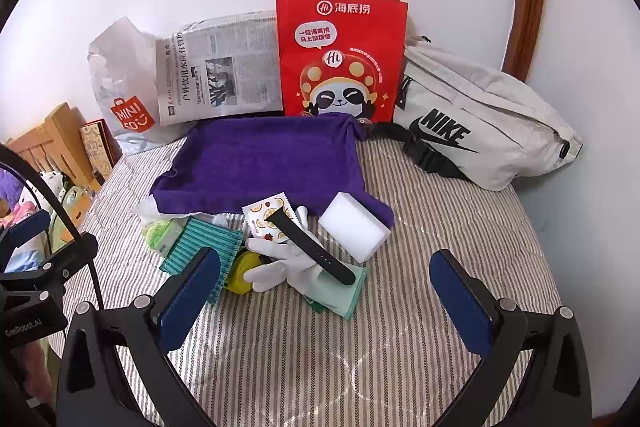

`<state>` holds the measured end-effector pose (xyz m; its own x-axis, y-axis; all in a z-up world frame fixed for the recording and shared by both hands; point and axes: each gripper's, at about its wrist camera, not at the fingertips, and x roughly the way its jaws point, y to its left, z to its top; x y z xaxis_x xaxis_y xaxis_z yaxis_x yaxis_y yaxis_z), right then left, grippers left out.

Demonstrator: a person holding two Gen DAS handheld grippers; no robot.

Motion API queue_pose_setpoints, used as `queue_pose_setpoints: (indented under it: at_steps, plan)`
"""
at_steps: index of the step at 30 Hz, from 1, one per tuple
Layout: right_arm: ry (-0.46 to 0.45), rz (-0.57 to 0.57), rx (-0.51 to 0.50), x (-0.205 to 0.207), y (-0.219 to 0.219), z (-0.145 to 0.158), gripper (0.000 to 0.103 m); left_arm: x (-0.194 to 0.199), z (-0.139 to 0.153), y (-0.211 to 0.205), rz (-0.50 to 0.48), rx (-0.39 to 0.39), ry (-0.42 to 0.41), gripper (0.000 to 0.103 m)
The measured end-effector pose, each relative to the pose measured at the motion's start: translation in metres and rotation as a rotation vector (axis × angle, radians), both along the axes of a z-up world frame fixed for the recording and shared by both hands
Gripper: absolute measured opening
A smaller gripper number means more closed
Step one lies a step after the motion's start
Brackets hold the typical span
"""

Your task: Organize soft objects

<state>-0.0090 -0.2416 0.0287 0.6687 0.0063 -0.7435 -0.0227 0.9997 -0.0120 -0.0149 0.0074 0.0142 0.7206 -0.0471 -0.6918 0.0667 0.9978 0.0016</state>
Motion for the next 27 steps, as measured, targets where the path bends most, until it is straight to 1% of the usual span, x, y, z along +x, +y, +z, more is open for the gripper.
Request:
queue_pose_setpoints:
  at_steps: [27]
  plan:
    - [-0.016,0.017,-0.015,-0.010,0.010,0.003,0.103,-0.004,0.004,-0.004,-0.007,0.013,0.003,0.103]
